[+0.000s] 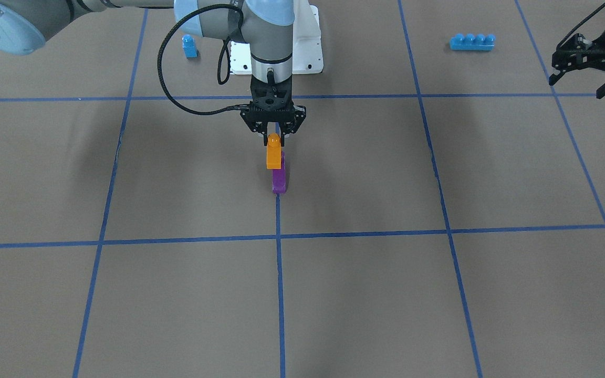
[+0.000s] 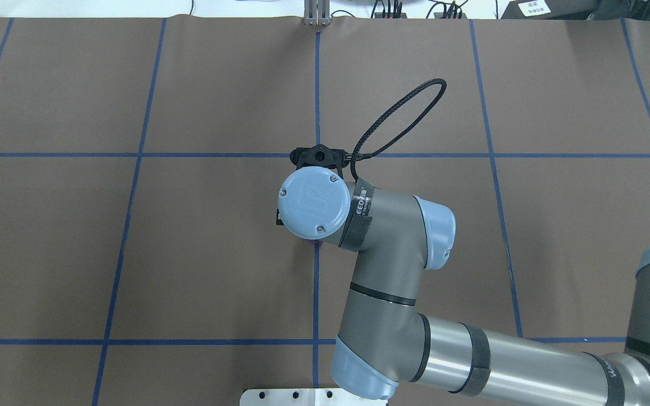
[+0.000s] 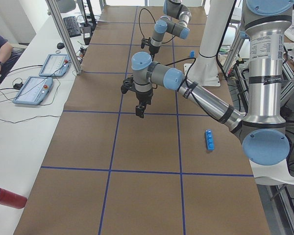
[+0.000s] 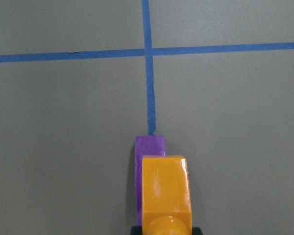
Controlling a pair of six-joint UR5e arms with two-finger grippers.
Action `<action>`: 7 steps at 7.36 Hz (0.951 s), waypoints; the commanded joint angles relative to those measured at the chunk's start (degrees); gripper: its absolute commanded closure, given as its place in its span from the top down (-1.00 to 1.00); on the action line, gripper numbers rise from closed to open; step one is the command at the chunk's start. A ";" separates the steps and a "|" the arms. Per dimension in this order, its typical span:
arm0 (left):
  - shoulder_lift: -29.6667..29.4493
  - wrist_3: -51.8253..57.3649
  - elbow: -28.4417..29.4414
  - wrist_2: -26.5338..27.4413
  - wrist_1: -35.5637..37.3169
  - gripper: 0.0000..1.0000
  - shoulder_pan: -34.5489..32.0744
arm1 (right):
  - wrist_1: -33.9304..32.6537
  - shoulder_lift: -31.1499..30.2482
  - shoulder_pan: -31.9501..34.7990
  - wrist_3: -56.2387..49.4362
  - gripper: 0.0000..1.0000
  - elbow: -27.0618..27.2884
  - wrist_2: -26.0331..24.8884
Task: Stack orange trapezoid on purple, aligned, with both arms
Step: 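Align and lower the orange block onto the purple block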
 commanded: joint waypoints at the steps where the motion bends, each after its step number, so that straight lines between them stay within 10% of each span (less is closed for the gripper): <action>1: 0.00 0.00 0.00 0.00 0.00 1.00 0.00 | 0.00 0.00 -0.17 -0.01 -1.00 -0.03 0.00; 7: 0.00 0.09 0.36 0.00 -0.09 1.00 0.09 | 2.88 0.00 -0.44 -0.01 -1.00 -2.31 0.00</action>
